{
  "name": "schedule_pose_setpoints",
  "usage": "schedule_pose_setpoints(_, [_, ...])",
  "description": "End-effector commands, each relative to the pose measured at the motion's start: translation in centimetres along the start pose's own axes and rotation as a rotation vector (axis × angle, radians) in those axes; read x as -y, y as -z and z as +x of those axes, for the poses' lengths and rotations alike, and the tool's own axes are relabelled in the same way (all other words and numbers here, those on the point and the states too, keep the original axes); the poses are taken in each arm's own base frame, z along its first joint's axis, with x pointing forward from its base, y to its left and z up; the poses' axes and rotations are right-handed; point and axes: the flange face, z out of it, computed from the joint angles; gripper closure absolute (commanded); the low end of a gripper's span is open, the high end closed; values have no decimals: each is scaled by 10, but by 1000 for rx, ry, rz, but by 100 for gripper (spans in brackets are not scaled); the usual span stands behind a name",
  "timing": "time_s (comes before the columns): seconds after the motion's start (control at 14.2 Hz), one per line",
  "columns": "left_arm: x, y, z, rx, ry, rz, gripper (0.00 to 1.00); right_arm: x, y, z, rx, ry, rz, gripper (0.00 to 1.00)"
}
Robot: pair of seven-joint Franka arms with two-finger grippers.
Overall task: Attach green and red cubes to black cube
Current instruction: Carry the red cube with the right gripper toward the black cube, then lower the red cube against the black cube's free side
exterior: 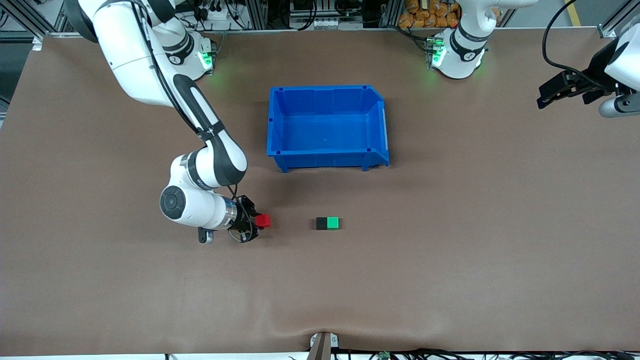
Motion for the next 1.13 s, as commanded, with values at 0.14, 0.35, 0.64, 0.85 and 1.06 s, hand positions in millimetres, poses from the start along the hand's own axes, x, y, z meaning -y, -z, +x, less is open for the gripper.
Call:
schedule_pose_setpoints(0.14, [4, 7, -5, -6, -5, 11, 0, -1, -17, -17, 2, -59, 26, 100])
schedule_pose_setpoints(0.35, [3, 6, -5, 0, -8, 12, 0, -2, -21, -25, 2, -87, 27, 100])
schedule_pose_setpoints(0.64, [0, 8, -8, 1, -13, 13, 0, 3, -36, -46, 6, -128, 57, 100])
schedule_pose_setpoints(0.85, [2, 11, -8, -5, -10, 11, 0, 7, -49, -60, 13, -150, 75, 100])
schedule_pose_setpoints(1.06, [1, 8, -7, 1, -12, 14, 0, 7, -60, -67, 15, -168, 92, 100])
